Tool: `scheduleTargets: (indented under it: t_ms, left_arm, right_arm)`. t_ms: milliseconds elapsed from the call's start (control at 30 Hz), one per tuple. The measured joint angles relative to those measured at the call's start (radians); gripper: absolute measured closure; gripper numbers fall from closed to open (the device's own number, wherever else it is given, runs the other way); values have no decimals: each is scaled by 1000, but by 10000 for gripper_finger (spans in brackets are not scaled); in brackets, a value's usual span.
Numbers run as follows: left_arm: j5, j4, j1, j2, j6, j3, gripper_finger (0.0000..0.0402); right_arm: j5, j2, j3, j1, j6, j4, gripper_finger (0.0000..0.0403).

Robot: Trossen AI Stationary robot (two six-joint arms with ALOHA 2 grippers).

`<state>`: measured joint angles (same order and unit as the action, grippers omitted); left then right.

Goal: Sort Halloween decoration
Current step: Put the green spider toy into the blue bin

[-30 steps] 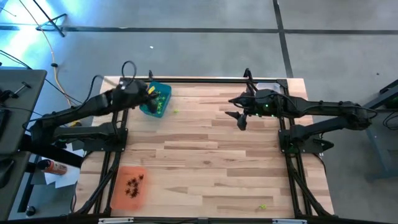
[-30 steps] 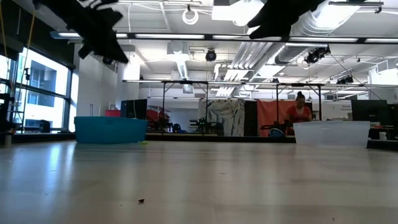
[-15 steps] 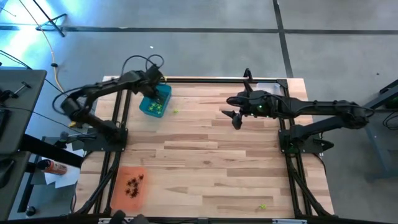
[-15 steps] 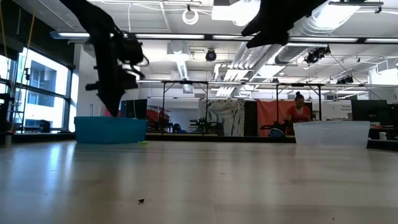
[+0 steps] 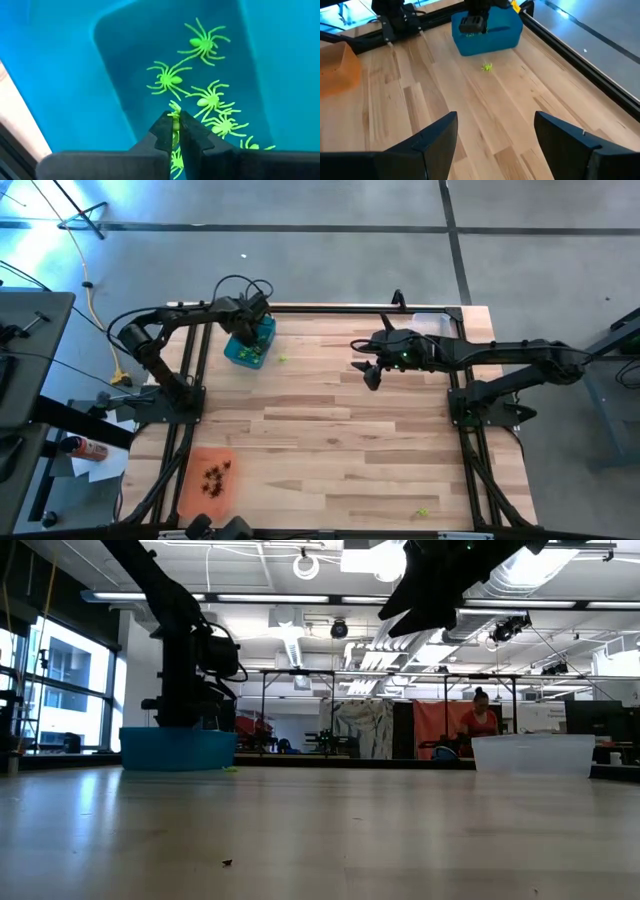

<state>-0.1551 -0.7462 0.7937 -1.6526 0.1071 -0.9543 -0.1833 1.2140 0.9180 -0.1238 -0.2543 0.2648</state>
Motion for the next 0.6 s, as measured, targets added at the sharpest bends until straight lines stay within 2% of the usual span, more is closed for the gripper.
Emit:
scheduleTargets:
  t_ms: [267,467,600]
  left_arm:
    - [0,-41,0,6,-5,-48,318]
    - [0,-197,0,12,-19,-198,259]
    - [37,-242,-6,75,-30,-304,237]
  right_arm:
    - [1,-5,0,0,0,0,144]
    - [3,-5,4,0,46,0,144]
    - [3,-5,45,0,118,3,144]
